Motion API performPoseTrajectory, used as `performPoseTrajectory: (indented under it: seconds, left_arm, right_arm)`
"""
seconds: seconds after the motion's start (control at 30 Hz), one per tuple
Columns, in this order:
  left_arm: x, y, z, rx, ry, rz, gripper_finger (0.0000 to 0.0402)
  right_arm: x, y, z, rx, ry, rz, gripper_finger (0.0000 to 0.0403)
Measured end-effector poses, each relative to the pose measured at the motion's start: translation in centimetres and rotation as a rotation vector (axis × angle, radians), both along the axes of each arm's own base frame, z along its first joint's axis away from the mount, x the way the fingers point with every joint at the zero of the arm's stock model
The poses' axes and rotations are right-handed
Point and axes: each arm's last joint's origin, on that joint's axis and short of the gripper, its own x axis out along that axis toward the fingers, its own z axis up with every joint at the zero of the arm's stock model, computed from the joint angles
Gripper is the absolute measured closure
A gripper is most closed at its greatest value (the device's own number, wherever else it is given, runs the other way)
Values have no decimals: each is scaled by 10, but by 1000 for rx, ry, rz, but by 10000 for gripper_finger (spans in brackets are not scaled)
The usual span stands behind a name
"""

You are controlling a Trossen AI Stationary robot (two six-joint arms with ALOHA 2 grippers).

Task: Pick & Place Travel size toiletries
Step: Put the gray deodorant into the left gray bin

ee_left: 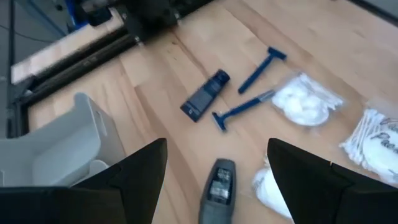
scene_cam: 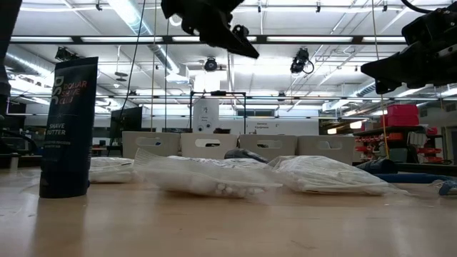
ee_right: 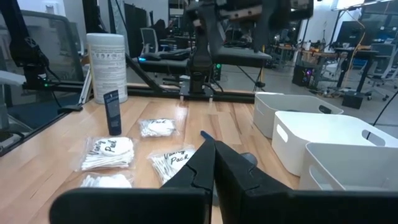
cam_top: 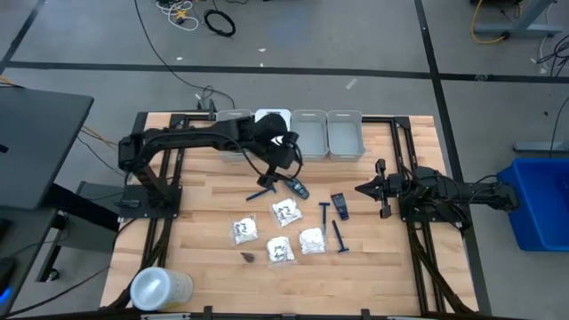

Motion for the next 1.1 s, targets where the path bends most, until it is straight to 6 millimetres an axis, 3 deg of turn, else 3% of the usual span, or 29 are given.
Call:
performPoseTrajectory:
  seconds: [0.3, 0.73, 1.1]
  left_arm:
    - [14, 9, -29, -30, 66, 3, 119]
    - [36, 28, -85, -66, 146, 0, 119]
    - [38, 33, -94, -6, 133, -73, 119]
  right_arm:
    - [0, 0, 0, 0, 0, 0, 389]
    - [0, 0, 0, 0, 0, 0, 389]
    - [0, 0, 0, 0, 0, 0, 389]
